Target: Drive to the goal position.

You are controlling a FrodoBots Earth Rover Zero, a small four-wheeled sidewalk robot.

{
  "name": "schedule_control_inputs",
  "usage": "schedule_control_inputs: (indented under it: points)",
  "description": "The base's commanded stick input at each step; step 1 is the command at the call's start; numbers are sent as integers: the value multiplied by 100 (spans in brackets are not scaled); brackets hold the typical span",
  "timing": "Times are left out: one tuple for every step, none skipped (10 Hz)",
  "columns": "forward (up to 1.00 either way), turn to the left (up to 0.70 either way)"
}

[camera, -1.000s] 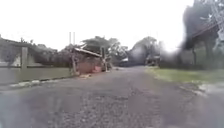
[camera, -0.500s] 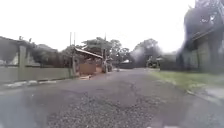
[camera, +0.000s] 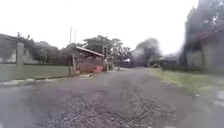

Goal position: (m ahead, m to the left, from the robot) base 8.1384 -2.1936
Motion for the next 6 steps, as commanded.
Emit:
schedule_control_inputs:
  points:
    - [70, 0]
    - [70, 0]
    - [70, 0]
    - [70, 0]
    - [70, 0]
    - [70, 0]
